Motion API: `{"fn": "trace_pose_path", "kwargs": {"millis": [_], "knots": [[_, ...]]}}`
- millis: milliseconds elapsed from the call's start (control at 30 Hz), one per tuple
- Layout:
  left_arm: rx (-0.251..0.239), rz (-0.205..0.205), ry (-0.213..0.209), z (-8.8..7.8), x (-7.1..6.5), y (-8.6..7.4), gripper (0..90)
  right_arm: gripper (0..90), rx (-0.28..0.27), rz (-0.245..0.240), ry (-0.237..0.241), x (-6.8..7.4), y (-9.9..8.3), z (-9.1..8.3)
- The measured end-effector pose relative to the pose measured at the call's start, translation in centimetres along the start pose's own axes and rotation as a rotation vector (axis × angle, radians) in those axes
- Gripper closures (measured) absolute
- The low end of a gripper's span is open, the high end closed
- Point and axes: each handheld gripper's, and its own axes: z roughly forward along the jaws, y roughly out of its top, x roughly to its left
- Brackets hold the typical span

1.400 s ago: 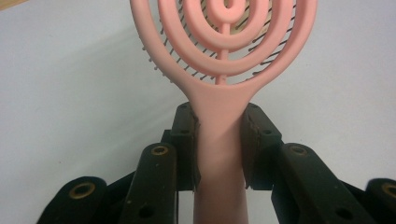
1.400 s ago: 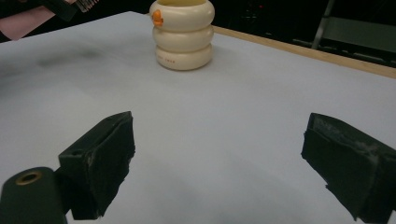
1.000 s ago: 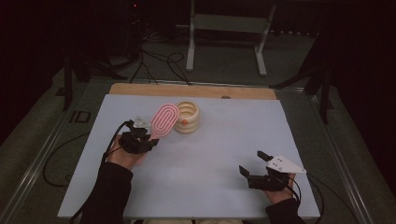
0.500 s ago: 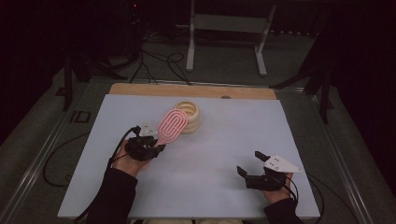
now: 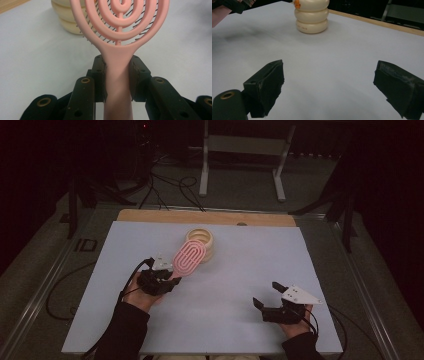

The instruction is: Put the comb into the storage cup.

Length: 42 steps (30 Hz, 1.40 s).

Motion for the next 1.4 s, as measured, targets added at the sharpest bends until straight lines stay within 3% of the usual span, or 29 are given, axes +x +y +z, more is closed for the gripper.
{"fn": "trace_pose_path", "kwargs": {"millis": [167, 600, 900, 1400], "knots": [[0.005, 0.031, -0.011, 0.5, -0.9, 0.3, 70.8, 9.2, 0.006, 0.005, -0.004, 0.0, 0.2, 0.0], [-0.01, 0.057, -0.019, 0.7, -1.6, 0.6, 70.8, 9.1, -0.004, 0.021, -0.007, -0.5, 2.2, 0.0], [-0.028, 0.074, -0.018, 0.9, -2.1, 0.7, 70.8, 9.0, 0.001, 0.053, 0.022, -1.0, 3.8, 0.8], [-0.041, 0.095, -0.025, 1.4, -3.0, 0.7, 70.8, 7.7, 0.026, 0.066, 0.075, -0.2, 5.8, 2.7]]}}
